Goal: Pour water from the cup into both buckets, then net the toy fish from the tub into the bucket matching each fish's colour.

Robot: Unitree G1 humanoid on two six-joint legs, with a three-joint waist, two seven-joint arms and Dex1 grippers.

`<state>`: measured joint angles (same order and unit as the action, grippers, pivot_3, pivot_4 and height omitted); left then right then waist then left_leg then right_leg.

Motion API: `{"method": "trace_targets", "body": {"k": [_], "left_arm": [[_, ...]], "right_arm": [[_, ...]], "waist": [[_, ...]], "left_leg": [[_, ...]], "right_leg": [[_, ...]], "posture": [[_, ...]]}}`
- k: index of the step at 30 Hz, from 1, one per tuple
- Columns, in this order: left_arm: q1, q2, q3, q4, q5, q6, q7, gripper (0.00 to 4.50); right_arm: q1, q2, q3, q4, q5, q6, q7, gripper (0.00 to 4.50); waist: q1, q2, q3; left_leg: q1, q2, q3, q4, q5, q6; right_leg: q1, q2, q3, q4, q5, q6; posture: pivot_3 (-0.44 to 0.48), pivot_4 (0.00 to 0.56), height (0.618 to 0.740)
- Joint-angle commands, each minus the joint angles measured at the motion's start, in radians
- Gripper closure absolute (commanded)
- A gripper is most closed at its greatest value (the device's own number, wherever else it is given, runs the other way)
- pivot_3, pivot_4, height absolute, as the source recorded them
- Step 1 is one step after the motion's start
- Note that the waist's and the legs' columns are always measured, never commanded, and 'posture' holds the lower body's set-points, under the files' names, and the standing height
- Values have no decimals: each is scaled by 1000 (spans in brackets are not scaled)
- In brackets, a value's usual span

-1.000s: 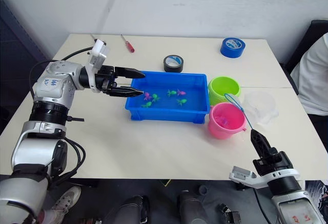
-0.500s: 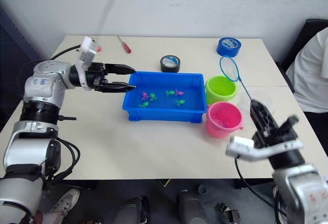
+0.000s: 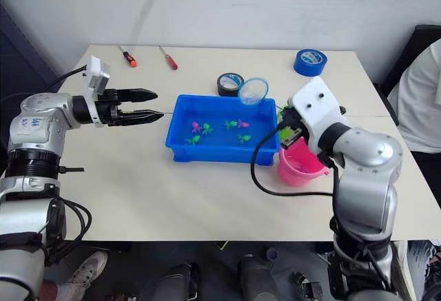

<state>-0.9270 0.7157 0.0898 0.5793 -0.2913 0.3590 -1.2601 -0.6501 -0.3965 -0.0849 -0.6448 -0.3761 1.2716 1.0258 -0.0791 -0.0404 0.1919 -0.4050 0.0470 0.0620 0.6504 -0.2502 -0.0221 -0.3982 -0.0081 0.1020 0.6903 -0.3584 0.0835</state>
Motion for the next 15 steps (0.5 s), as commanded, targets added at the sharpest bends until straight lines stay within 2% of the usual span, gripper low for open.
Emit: {"method": "trace_targets", "body": {"k": [1,4,7,15], "left_arm": [[23,22,36,-85,-32,25,21,626],[53,29,51,-136,-44,52,42,626],[74,31,58,-170,-55,70,56,626],[102,29,59,-233,-76,103,85,626]], "right_arm": [[-103,-33,14,5,109,266,-24,4500],[-144,-74,58,37,159,300,-92,4500],[-138,-116,117,92,173,233,-184,4500],[-74,-209,307,231,155,-95,-356,4500]], "waist": [[0,0,0],[-2,0,0],[-3,0,0],[-7,0,0]], "left_leg": [[0,0,0,-1,0,0],[0,0,0,-2,0,0],[-1,-1,0,-2,0,0],[-2,-1,2,-2,0,1]], "right_leg": [[0,0,0,0,0,0],[-1,-1,0,-1,-1,-1],[-1,0,0,-2,-1,-1],[-2,1,2,-3,-1,-1]], "posture": [[0,150,734],[0,150,734],[0,150,734],[0,150,734]]}}
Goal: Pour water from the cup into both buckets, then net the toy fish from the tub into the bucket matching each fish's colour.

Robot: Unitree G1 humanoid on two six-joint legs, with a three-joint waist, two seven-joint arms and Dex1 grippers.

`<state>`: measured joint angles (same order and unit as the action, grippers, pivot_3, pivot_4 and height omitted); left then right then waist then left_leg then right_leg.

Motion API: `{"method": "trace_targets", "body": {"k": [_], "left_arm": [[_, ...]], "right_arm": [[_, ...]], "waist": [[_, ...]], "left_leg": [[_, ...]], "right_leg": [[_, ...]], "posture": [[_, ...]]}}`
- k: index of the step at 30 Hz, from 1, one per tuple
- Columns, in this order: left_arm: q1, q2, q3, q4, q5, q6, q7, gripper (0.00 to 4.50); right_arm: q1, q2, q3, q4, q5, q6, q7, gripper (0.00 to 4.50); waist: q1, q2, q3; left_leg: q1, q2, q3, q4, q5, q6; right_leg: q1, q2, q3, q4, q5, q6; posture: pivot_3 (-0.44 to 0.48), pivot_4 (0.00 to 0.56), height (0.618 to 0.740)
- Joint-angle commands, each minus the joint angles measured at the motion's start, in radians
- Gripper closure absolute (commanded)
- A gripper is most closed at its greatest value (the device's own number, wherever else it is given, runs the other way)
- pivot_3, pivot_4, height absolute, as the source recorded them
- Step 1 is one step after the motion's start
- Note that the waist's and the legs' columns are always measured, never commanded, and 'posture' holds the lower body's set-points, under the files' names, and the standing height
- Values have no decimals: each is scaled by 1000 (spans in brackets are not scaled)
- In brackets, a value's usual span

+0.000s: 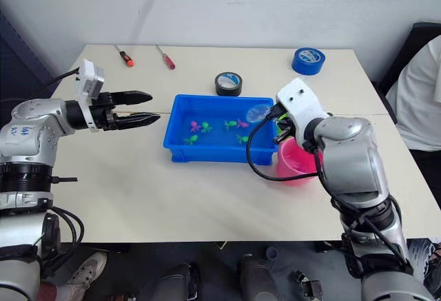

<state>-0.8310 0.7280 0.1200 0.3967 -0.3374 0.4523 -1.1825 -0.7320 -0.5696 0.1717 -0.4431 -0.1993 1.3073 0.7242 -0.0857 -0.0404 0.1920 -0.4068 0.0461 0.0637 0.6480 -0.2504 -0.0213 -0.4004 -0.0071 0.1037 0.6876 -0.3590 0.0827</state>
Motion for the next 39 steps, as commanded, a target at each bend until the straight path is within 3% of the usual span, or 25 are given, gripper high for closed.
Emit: {"method": "trace_targets", "body": {"k": [1,13,21,29,39], "left_arm": [[11,20,27,-59,-35,17,1,626],[63,50,17,-137,-54,50,-7,626],[80,58,32,-172,-79,74,9,626],[93,68,39,-198,-96,89,23,626],[86,72,38,-191,-95,89,23,626]], "right_arm": [[13,-41,62,44,-21,-156,-66,4500],[16,-132,226,138,-108,-355,-121,4500],[9,-94,297,175,-159,-400,-115,4500],[19,0,247,190,-130,-349,-127,4500],[-30,125,66,207,-38,-177,-171,4500]], "waist": [[0,0,0],[1,0,0],[1,0,0],[1,0,0],[2,0,0]], "left_leg": [[0,0,0,0,0,0],[-2,0,2,0,0,0],[-4,1,3,0,0,0],[-6,1,3,0,0,0],[-6,1,2,0,0,0]], "right_leg": [[0,0,0,0,0,0],[-3,0,2,0,0,0],[-6,1,3,1,0,0],[-9,1,3,2,0,0],[-9,0,2,2,0,0]], "posture": [[0,150,734],[0,150,734],[0,150,734],[0,150,734],[0,150,734]]}}
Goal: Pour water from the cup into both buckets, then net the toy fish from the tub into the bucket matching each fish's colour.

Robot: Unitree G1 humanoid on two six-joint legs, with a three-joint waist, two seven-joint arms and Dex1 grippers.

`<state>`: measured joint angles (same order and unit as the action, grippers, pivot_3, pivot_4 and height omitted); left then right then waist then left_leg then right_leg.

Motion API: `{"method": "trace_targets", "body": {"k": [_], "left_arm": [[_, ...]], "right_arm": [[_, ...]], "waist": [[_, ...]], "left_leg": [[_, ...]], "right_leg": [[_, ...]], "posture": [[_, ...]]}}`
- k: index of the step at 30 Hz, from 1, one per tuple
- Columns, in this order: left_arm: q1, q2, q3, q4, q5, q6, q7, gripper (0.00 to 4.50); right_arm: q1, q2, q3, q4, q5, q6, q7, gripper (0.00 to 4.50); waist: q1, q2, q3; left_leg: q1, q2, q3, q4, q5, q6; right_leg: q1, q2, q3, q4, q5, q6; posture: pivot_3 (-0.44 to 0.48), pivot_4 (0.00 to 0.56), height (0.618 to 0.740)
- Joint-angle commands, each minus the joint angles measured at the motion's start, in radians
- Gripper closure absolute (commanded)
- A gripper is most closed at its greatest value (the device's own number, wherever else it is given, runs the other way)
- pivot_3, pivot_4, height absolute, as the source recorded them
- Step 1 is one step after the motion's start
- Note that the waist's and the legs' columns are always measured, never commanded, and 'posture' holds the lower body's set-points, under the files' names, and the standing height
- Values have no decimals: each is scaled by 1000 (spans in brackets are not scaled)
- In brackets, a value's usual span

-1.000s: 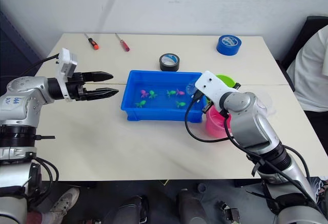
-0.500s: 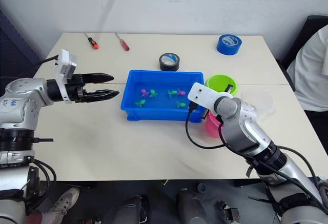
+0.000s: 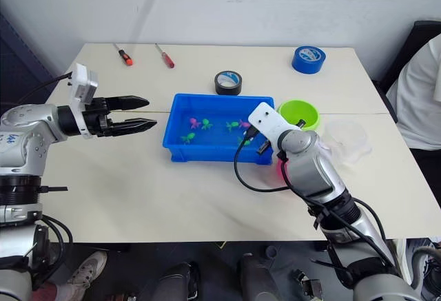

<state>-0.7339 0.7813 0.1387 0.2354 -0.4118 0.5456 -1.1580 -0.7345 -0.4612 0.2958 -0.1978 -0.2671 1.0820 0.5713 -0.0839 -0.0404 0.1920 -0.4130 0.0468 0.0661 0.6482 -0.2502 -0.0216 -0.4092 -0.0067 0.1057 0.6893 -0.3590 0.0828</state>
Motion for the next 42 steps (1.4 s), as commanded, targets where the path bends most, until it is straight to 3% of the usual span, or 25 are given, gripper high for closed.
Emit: {"method": "trace_targets", "body": {"k": [1,10,18,42], "left_arm": [[-14,17,18,-27,-20,-6,-2,626],[-32,6,8,-9,-17,-15,-6,626],[-41,6,1,1,-12,-20,-11,626],[-87,14,-14,68,2,-62,-46,626]], "right_arm": [[-33,33,-81,-48,51,86,-15,4500],[-84,104,-228,-117,190,328,-38,4500],[-85,152,-337,-155,277,385,-97,4500],[10,58,-420,-274,504,232,-96,4500]], "waist": [[-1,0,0],[0,0,0],[-2,0,0],[-1,0,0]], "left_leg": [[0,0,0,0,0,0],[-2,0,0,0,0,0],[-7,0,-1,0,0,0],[-9,0,-1,0,0,0]], "right_leg": [[0,0,0,0,0,0],[-1,0,0,0,0,0],[-7,0,-1,0,0,0],[-7,0,-1,-1,0,0]], "posture": [[0,150,734],[0,150,734],[0,150,734],[0,150,734]]}}
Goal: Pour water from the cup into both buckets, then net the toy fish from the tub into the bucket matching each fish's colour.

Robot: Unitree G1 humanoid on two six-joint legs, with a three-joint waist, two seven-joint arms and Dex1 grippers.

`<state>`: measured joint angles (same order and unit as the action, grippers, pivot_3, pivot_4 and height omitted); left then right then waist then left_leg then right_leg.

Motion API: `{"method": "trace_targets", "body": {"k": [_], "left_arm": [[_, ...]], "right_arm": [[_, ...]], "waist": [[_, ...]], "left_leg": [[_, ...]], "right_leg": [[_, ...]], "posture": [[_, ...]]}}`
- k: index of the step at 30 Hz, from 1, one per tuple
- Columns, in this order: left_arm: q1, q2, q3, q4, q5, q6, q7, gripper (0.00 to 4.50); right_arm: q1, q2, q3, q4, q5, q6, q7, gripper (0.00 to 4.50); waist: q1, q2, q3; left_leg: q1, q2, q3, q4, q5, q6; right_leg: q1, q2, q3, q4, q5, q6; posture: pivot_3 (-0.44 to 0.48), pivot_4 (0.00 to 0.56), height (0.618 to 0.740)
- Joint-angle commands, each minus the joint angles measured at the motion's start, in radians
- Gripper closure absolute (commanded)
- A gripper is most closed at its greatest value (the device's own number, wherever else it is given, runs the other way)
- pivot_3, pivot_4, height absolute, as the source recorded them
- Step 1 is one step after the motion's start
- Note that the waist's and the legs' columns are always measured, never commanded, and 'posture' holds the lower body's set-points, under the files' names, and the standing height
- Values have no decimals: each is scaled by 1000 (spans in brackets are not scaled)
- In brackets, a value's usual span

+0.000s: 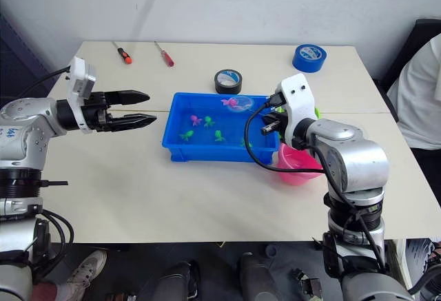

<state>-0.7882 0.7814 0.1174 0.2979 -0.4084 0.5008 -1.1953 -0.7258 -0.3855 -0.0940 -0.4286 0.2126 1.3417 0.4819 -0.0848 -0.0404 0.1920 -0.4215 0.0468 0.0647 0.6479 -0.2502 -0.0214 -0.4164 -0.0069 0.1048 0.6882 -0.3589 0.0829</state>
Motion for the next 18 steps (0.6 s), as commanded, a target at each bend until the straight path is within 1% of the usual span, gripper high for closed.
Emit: {"method": "trace_targets", "body": {"k": [1,6,10,14,18], "left_arm": [[-34,11,4,6,-2,-18,-12,626],[-46,-6,-19,16,-4,-33,-26,626],[-87,-28,-39,54,2,-52,-48,626],[-135,-58,-63,109,9,-78,-74,626],[-194,-104,-84,178,18,-109,-105,626]], "right_arm": [[15,-19,-37,-45,33,-37,-4,4500],[127,-56,-84,-78,70,-135,22,4500],[205,-154,-175,-144,140,-144,90,4500],[264,-252,-311,-199,228,-126,149,4500],[407,-361,-522,-286,288,-116,218,4500]], "waist": [[1,0,0],[3,0,0],[9,0,0],[10,0,0],[15,0,0]], "left_leg": [[0,0,0,0,0,0],[0,0,0,0,0,0],[-1,0,0,0,0,1],[0,0,-1,0,0,1],[0,0,-2,-1,-1,1]], "right_leg": [[0,0,0,0,0,0],[0,0,0,-1,0,0],[1,0,0,-2,0,0],[2,0,-1,-4,0,1],[4,1,-1,-5,1,1]], "posture": [[0,150,734],[0,150,734],[0,150,734],[0,150,734],[0,150,734]]}}
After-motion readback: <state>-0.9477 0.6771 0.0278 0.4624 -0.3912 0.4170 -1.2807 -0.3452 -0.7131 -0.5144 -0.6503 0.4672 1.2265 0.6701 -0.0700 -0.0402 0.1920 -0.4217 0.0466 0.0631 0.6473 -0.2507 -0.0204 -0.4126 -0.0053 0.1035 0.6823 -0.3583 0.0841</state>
